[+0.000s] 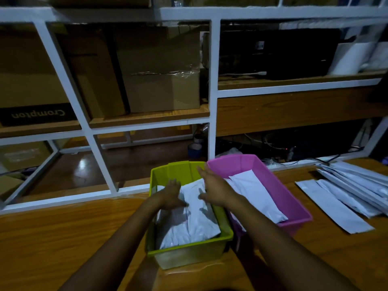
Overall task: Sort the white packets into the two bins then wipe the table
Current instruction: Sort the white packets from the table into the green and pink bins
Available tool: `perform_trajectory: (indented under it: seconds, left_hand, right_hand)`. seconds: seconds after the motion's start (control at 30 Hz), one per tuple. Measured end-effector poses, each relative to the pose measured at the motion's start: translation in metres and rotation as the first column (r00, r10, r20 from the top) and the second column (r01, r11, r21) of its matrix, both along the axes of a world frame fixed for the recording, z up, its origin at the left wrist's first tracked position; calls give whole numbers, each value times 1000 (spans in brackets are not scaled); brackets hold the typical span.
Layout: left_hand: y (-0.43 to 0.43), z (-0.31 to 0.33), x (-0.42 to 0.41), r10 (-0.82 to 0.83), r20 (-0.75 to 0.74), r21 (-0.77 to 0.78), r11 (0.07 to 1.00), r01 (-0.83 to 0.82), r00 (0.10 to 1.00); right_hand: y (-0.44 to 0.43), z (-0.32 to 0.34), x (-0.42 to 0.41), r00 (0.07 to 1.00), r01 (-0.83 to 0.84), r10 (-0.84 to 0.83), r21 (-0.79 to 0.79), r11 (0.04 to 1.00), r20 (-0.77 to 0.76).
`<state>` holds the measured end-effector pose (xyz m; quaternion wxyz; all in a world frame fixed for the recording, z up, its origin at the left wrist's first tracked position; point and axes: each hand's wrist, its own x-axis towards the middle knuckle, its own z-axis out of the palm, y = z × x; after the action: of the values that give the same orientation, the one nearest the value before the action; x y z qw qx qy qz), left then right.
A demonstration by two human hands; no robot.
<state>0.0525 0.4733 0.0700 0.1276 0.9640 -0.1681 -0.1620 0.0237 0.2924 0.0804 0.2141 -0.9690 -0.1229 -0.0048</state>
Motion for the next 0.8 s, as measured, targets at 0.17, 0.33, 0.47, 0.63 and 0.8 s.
perform_trajectory:
  seconds: [0.17, 0.33, 0.47, 0.63, 0.8]
  left_hand:
    - [-29, 33, -45, 182, 375, -517, 855, 42, 909]
    - [-107, 37, -118, 307, 444, -704, 701, 116, 842]
    - [-170, 34, -165, 295, 408, -738, 664, 122, 864]
    - [-243, 18, -216, 217, 404, -743, 645, 180, 889]
    - [-302, -1, -257, 180, 375, -737, 653, 174, 909]
  right_hand:
    - [-46, 32, -65, 950, 60, -126, 228, 972, 287]
    - [-113, 41, -143, 887, 148, -279, 345, 927, 369]
    - [-170, 46, -200, 858, 198, -323, 321, 926, 401]
    - [-247, 36, -268, 813, 266, -392, 325, 908, 430]
    - [-299, 11, -315, 801, 343, -467, 352, 871, 375]
